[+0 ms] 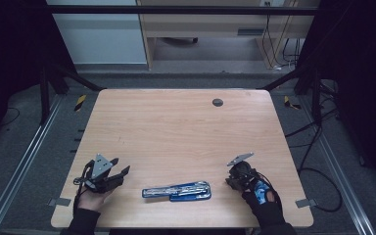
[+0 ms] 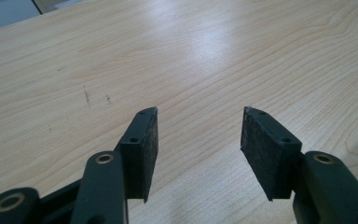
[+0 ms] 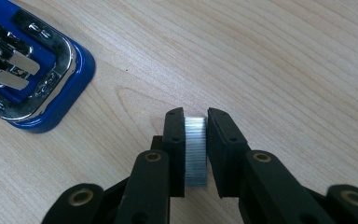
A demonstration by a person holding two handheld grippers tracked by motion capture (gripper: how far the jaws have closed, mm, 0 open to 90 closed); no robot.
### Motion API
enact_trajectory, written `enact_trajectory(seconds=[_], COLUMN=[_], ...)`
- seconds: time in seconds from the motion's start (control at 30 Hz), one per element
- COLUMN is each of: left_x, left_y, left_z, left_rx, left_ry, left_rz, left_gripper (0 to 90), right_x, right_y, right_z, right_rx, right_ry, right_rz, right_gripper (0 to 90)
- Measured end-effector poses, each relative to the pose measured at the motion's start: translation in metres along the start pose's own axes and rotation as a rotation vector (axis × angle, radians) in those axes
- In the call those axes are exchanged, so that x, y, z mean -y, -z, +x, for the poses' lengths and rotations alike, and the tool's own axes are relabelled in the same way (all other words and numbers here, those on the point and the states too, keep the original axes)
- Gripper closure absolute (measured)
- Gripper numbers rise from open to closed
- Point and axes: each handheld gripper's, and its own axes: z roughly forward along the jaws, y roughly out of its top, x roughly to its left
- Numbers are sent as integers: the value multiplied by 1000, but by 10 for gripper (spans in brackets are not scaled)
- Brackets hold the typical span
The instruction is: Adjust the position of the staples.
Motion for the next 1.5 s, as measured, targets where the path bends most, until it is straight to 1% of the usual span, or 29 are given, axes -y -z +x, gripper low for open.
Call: enact_trajectory(seconds=[0.07, 0.13, 0.23, 0.3, 0.33, 0.37, 0.47, 0.53, 0.63, 0.67, 0.77, 0.83, 0.87, 1.0, 1.03, 1.07, 1.1, 1.13, 1.27, 1.47, 1.5], left_x=[0, 0, 0, 0, 0, 0, 0, 0, 0, 0, 0, 0, 0, 0, 0, 0, 0, 0, 0, 0, 0], left_y=[0, 0, 0, 0, 0, 0, 0, -1, -1, -1, -1, -1, -1, -1, -1, -1, -1, -1, -1, -1, -1], left_z=[0, 0, 0, 0, 0, 0, 0, 0, 0, 0, 0, 0, -1, -1, -1, -1, -1, -1, 0, -1, -1], left_rx=[-1, -1, -1, 1, 1, 1, 1, 1, 2, 2, 3, 4, 4, 3, 4, 4, 4, 4, 4, 4, 4], left_ry=[-1, 1, -2, -1, -1, -2, -2, -2, -4, -4, -4, -5, -5, -6, -6, -6, -6, -6, -6, -6, -6], left_rz=[3, 4, 4, 4, 3, 3, 5, 5, 8, 7, 8, 9, 9, 10, 10, 9, 9, 10, 9, 10, 10], left_gripper=[460, 460, 460, 460, 460, 460, 460, 460, 460, 460, 460, 460, 460, 460, 460, 460, 460, 460, 460, 460, 460], right_x=[0, -1, -2, -2, -1, 0, 1, 1, 1, 2, 1, 1, 1, 1, 0, 1, 1, 1, 2, 2, 2], right_y=[0, 1, 6, 8, 9, 9, 8, 8, 8, 8, 7, 7, 8, 8, 7, 8, 7, 7, 6, 5, 5], right_z=[0, 1, 2, 2, 3, 2, 3, 2, 3, 2, 3, 2, 4, 3, 4, 4, 5, 3, 2, 2, 2], right_rx=[-4, -2, -2, 1, 0, 1, -1, 2, -8, -3, -6, -5, -3, -8, -5, -1, 0, -4, 9, 7, 1], right_ry=[4, 12, 4, -9, -25, -11, -24, -23, -39, -29, -34, -24, -42, -39, -53, -45, -57, -33, -24, -25, -35], right_rz=[-1, -3, -11, -10, -10, -8, -2, 4, 7, 3, 0, 0, 8, 6, 5, 5, 2, -2, 7, 14, 17], right_gripper=[726, 728, 736, 753, 755, 754, 758, 769, 779, 781, 778, 775, 775, 766, 756, 750, 752, 751, 748, 773, 773])
